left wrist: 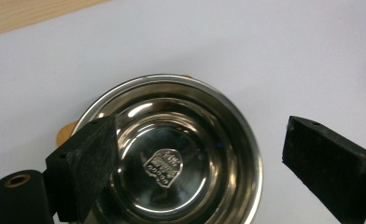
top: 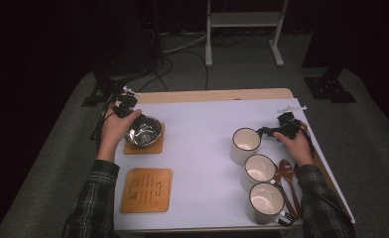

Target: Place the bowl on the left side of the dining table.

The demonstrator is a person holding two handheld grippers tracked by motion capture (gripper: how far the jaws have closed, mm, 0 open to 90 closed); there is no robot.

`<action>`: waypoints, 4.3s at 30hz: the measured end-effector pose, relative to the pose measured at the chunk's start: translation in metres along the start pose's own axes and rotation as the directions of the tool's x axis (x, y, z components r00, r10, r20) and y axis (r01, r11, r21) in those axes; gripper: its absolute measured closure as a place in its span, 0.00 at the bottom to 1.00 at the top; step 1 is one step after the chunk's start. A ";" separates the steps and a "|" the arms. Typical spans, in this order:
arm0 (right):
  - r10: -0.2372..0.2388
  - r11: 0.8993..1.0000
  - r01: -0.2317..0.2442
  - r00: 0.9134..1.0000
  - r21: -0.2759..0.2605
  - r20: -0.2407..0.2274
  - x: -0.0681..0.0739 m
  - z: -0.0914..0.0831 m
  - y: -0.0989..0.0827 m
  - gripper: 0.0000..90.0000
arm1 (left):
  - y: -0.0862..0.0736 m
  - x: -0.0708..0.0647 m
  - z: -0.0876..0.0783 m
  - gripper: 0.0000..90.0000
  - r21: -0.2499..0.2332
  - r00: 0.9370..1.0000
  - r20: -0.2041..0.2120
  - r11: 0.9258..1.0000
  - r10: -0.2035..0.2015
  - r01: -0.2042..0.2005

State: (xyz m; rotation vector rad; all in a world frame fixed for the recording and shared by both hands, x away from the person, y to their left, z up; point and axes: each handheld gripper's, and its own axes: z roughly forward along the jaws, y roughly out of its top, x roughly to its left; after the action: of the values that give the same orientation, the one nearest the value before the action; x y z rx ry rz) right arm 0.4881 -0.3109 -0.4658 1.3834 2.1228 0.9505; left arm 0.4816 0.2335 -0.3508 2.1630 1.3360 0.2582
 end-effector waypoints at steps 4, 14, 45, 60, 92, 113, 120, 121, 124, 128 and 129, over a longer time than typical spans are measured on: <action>0.000 1.000 0.000 1.000 0.000 -0.001 0.000 0.000 0.000 0.18 | 0.000 -0.010 0.000 0.11 -0.010 1.000 0.021 1.000 0.009 -0.009; 0.000 1.000 0.000 1.000 0.001 -0.001 0.000 0.000 0.000 0.18 | 0.000 -0.038 0.002 0.11 -0.027 0.997 0.053 0.998 0.051 -0.050; -0.001 1.000 0.001 1.000 0.001 0.000 0.000 0.000 0.000 0.18 | -0.026 -0.113 0.013 0.10 -0.046 0.970 0.163 0.984 0.177 -0.172; -0.001 1.000 0.001 1.000 0.001 0.000 0.000 0.000 0.000 0.18 | -0.047 -0.141 0.028 0.10 -0.045 0.951 0.207 0.973 0.231 -0.226; 0.001 1.000 -0.001 1.000 0.004 0.000 0.000 0.000 0.001 0.18 | -0.102 -0.178 0.062 0.10 0.003 0.913 0.247 0.942 0.324 -0.335; -0.003 0.999 0.003 1.000 0.045 -0.005 0.000 -0.003 0.007 0.18 | -0.121 -0.193 0.070 0.04 -0.011 0.877 0.151 0.888 0.457 -0.461; -0.001 0.999 0.001 1.000 0.032 -0.006 0.001 -0.010 0.010 0.19 | -0.123 -0.193 0.071 0.02 -0.035 0.881 0.147 0.892 0.451 -0.451; -0.002 1.000 0.002 1.000 0.031 -0.005 0.001 -0.011 0.010 0.19 | -0.125 -0.193 0.071 0.02 -0.041 0.883 0.144 0.894 0.448 -0.447; -0.002 0.999 0.002 1.000 0.032 -0.001 0.002 -0.014 0.011 0.19 | -0.125 -0.193 0.071 0.02 -0.040 0.882 0.141 0.893 0.449 -0.448; 0.000 1.000 0.000 1.000 0.022 0.001 0.000 -0.021 0.012 0.19 | -0.124 -0.193 0.071 0.02 -0.039 0.883 0.142 0.894 0.447 -0.446; 0.003 1.000 -0.003 1.000 0.020 0.000 0.000 -0.023 0.013 0.19 | -0.124 -0.193 0.071 0.02 -0.037 0.883 0.142 0.894 0.447 -0.447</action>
State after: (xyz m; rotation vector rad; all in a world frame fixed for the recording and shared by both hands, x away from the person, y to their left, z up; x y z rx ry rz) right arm 0.4802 -0.3144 -0.4408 1.3972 2.1358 0.9330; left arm 0.3265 0.0807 -0.4533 2.4151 0.7381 0.2699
